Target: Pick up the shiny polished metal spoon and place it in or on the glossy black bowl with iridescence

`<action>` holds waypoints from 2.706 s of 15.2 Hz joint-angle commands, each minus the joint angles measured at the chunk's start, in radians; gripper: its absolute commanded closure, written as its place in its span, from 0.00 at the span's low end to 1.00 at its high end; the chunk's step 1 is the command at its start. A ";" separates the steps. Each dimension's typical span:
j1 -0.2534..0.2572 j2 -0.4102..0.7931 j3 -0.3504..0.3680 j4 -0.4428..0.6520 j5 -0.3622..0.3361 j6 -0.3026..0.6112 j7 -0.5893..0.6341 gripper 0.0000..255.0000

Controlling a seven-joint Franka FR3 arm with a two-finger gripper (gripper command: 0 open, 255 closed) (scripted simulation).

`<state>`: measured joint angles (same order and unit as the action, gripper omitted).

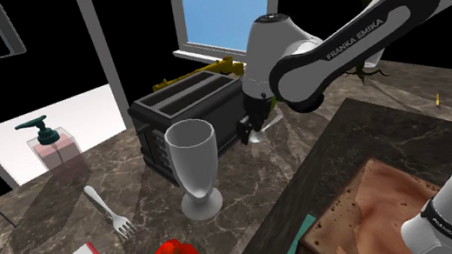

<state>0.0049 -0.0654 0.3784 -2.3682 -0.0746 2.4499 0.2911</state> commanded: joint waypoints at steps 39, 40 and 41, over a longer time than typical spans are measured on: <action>-0.103 -0.239 -0.252 0.142 0.099 -0.367 -0.424 1.00; -0.113 -0.238 -0.269 0.144 0.097 -0.368 -0.449 1.00; -0.123 -0.235 -0.289 0.148 0.096 -0.369 -0.478 1.00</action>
<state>-0.1074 -0.2997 0.1100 -2.2194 0.0226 2.0812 -0.1548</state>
